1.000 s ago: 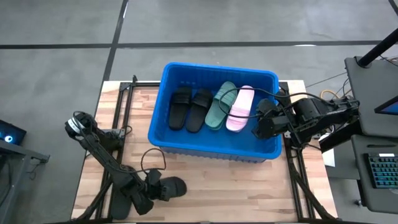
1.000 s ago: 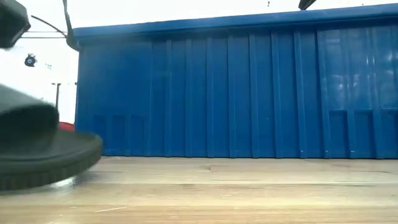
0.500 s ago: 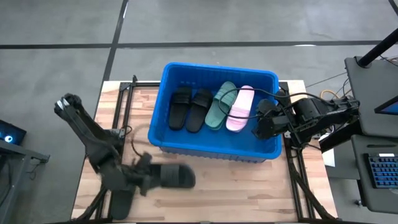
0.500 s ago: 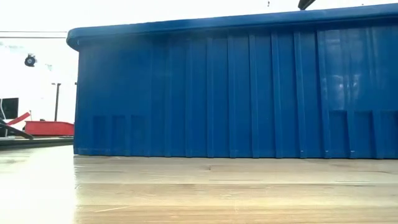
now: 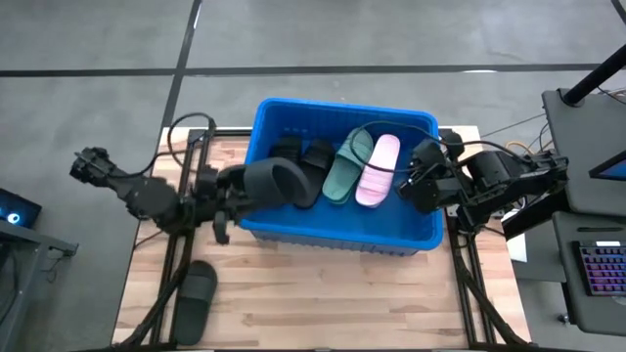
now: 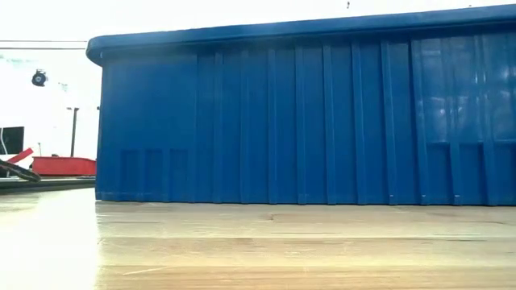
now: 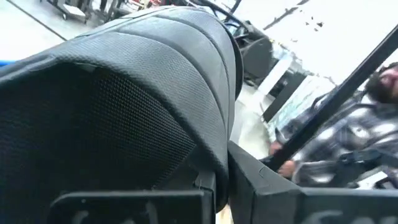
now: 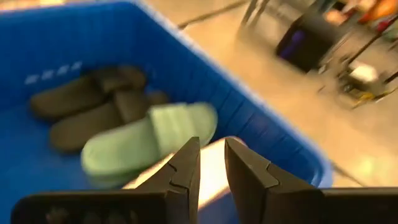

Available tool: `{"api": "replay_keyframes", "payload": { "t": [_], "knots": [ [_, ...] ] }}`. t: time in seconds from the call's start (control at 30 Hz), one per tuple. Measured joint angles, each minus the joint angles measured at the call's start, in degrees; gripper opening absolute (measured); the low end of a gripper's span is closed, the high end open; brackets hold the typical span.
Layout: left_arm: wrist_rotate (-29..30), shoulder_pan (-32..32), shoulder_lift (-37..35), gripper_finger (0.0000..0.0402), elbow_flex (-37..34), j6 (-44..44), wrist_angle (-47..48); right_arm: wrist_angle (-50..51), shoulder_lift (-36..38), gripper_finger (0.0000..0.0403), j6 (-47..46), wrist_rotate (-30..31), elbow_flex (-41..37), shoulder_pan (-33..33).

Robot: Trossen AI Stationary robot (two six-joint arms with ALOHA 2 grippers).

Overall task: Pick and place slides into bin
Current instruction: Put the right black slide into the blue bin

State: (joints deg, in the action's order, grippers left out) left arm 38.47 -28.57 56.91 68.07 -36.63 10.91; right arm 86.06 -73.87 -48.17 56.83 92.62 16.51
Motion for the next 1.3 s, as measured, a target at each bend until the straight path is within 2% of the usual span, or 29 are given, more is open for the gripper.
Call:
{"api": "replay_keyframes", "payload": {
  "t": [0.13, 0.33, 0.5, 0.63, 0.8, 0.87, 1.3],
  "knots": [
    [-9.4, 8.4, -0.5, 0.0000, -0.5, 1.6, 2.5, -0.3, 0.0, 0.0066, 1.7, 7.1, 0.0, -0.7],
    [-29.0, 23.7, 0.5, 0.0000, -0.9, 1.5, 4.3, -0.2, 0.3, 0.0066, 4.0, 12.2, 0.7, -2.8],
    [-44.1, 35.2, 1.7, 0.0000, -0.9, 0.8, 5.3, -0.2, 1.5, 0.0066, 4.7, 19.2, 2.1, -6.4],
    [-56.7, 41.4, 4.5, 0.0000, -0.7, -1.9, 6.0, -0.2, 2.2, 0.0066, 5.3, 23.4, 2.7, -10.1],
    [-70.0, 46.1, 10.0, 0.0000, -0.6, -8.4, 8.6, -0.2, 2.5, 0.0066, 7.2, 24.1, 2.8, -14.4],
    [-72.7, 46.8, 12.4, 0.0000, -0.8, -11.0, 8.8, -0.3, 2.5, 0.0066, 8.8, 24.2, 2.8, -15.8],
    [-78.4, 46.9, 28.1, 0.0000, -0.4, -29.6, 8.6, -1.2, 2.5, 0.0066, 9.3, 24.2, 2.7, -18.3]
  ]
}}
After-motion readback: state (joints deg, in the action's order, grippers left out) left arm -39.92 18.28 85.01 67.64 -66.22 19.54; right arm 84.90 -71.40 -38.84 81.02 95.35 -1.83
